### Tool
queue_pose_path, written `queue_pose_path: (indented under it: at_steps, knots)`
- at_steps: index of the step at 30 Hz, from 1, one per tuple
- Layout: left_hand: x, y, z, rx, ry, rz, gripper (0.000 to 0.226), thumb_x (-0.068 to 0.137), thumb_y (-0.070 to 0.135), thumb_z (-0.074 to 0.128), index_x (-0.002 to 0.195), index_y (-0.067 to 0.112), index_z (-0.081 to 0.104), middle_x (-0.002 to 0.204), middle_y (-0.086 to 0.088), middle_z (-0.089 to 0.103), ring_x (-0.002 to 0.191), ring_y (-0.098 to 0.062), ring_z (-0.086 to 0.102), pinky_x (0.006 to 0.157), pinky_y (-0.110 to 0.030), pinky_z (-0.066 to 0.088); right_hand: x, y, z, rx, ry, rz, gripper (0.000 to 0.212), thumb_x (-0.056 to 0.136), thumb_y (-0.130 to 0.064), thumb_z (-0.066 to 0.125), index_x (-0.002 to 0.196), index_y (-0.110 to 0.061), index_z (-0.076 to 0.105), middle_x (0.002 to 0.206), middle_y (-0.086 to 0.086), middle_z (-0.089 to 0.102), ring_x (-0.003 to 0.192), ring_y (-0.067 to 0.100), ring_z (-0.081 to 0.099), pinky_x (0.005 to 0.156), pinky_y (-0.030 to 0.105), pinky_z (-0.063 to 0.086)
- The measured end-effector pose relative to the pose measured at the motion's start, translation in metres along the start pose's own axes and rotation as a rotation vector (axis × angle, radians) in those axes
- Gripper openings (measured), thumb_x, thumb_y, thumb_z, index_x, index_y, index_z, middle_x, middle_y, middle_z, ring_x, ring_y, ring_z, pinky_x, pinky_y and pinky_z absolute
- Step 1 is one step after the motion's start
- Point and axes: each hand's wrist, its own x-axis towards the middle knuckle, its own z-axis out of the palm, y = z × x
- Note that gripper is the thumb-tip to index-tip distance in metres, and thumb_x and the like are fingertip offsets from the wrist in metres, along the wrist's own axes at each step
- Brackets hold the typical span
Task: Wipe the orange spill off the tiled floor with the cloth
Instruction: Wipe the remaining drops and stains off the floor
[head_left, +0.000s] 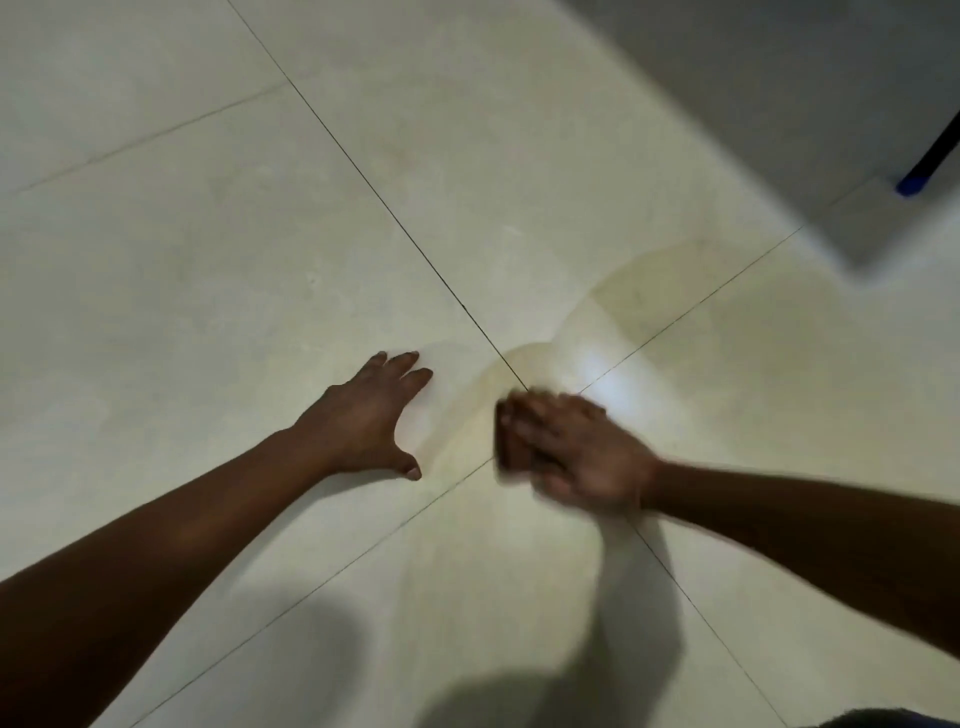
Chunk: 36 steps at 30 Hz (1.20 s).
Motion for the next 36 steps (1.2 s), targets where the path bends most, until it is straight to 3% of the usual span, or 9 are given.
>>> queue_pose_path:
  at_steps: [2,4,10,15,20,21,25,31,36]
  knots:
    - [-0.004,-0.015,0.003,-0.165,0.111,0.003,0.111,0.064,0.067,0.075,0.152,0.028,0.020,0.162,0.008,0.005,0.148,-0.011,0.009,0.112,-0.036,0.032,0.062,0.028,-0.025,0.034,0.118,0.361,0.075,0.085,-0.051,0.035,0.153,-0.022,0.025,0.160,0.012,0.021,0.146,0.032,0.021,0.112,0.053,0.027]
    - [-0.007,-0.033,0.004,-0.264,0.273,-0.027,0.094,0.074,0.072,0.057,0.150,0.022,0.030,0.160,0.001,0.018,0.147,-0.014,0.018,0.115,-0.032,0.027,0.112,0.007,-0.030,0.039,0.108,0.432,0.082,0.080,-0.057,0.021,0.154,-0.021,0.020,0.162,0.011,0.014,0.148,0.031,0.014,0.114,0.052,0.021]
    - [-0.032,-0.118,0.018,-0.012,0.356,-0.177,0.076,0.090,0.060,0.018,0.146,0.013,0.039,0.154,-0.015,0.034,0.138,-0.039,0.034,0.108,-0.053,0.036,0.098,-0.079,0.004,0.022,0.006,-0.133,0.076,0.082,-0.050,0.043,0.152,-0.026,0.026,0.162,0.007,0.020,0.147,0.028,0.019,0.115,0.045,0.017]
    - [-0.028,-0.125,0.040,-0.012,0.328,-0.198,0.077,0.088,0.060,0.012,0.154,0.020,0.020,0.163,-0.003,0.010,0.148,-0.031,0.011,0.115,-0.052,0.016,0.171,-0.075,-0.016,0.184,0.230,0.625,0.075,0.082,-0.047,0.031,0.152,-0.020,0.027,0.161,0.011,0.018,0.148,0.030,0.014,0.116,0.050,0.017]
    - [-0.030,-0.125,0.040,-0.081,0.358,-0.190,0.075,0.088,0.059,0.012,0.154,0.024,0.020,0.163,0.001,0.008,0.149,-0.026,0.005,0.117,-0.049,0.009,0.129,-0.124,0.010,0.036,0.014,-0.316,0.073,0.080,-0.047,0.050,0.147,-0.022,0.039,0.156,0.010,0.032,0.142,0.030,0.030,0.113,0.045,0.022]
    - [-0.030,-0.125,0.041,-0.079,0.358,-0.188,0.073,0.089,0.058,0.012,0.154,0.024,0.020,0.163,0.001,0.008,0.149,-0.026,0.005,0.117,-0.048,0.009,0.137,-0.101,0.004,-0.004,0.070,-0.255,0.073,0.078,-0.047,0.048,0.146,-0.022,0.041,0.155,0.010,0.034,0.140,0.030,0.033,0.112,0.045,0.025]
    - [-0.029,-0.128,0.043,-0.069,0.365,-0.180,0.070,0.091,0.056,0.013,0.154,0.026,0.017,0.163,0.003,0.005,0.150,-0.024,0.002,0.117,-0.047,0.008,0.154,-0.053,-0.019,0.179,0.279,0.730,0.073,0.081,-0.044,0.037,0.150,-0.019,0.033,0.159,0.011,0.025,0.145,0.030,0.021,0.115,0.049,0.022]
    - [-0.032,-0.123,0.041,-0.063,0.354,-0.194,0.070,0.091,0.057,0.010,0.154,0.027,0.014,0.163,0.004,0.003,0.150,-0.023,0.001,0.117,-0.047,0.007,0.097,-0.120,0.015,0.013,0.006,-0.331,0.072,0.081,-0.047,0.052,0.148,-0.025,0.035,0.157,0.008,0.031,0.143,0.028,0.030,0.111,0.044,0.025]
    - [-0.031,-0.126,0.044,-0.062,0.354,-0.198,0.072,0.090,0.058,0.009,0.154,0.025,0.013,0.164,0.003,0.001,0.150,-0.024,-0.001,0.118,-0.048,0.006,0.146,-0.113,0.003,0.189,0.264,0.500,0.070,0.080,-0.043,0.044,0.147,-0.021,0.039,0.156,0.010,0.031,0.143,0.030,0.027,0.111,0.051,0.027]
